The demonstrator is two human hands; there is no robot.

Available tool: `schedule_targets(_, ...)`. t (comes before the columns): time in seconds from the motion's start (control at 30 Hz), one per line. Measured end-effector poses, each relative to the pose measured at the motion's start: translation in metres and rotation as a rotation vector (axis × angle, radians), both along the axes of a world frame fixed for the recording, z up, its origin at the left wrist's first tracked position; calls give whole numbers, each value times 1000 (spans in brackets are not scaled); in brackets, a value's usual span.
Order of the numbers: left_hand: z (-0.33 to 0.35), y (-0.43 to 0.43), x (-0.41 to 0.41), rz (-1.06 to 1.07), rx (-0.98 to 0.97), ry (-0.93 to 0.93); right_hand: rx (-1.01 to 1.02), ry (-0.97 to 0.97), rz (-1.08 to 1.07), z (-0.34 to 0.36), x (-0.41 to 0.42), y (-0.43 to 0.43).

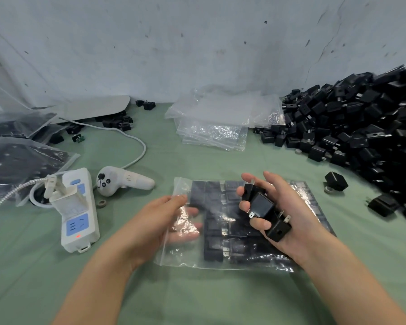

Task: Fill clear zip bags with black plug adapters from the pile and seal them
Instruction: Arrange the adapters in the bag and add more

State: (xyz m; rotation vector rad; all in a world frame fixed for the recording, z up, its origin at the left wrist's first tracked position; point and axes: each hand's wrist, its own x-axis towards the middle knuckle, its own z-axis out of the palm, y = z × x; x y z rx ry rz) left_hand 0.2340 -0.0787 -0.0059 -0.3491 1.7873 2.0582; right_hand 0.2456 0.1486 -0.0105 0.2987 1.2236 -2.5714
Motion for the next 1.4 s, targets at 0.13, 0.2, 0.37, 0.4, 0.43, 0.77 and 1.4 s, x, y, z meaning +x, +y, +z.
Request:
schedule_targets(0.13, -1, 1, -4, 5, 46, -14, -3, -1, 0, 0, 0, 0)
schedule_targets(0.2, -1, 2, -5, 7, 54, -19, -8, -2, 1, 0, 0, 0)
schedule_targets(0.37, -1, 5, -6, 17, 55, -31, -14, -10, -6, 1, 0, -1)
schedule_targets(0.4, 0, 5, -6, 18, 57, -31, -17, -14, -12, 1, 0, -1)
schedule_targets(0.43, 0, 5, -7, 26, 60, -31, -24, -19, -18, 1, 0, -1)
schedule_targets(0.77, -7, -14, -18, 331, -709, 369, -265, -109, -142, 5, -2, 1)
schedule_targets(1.4, 22, 92, 40, -356, -644, 1044, -145, -90, -369, 33, -7, -3)
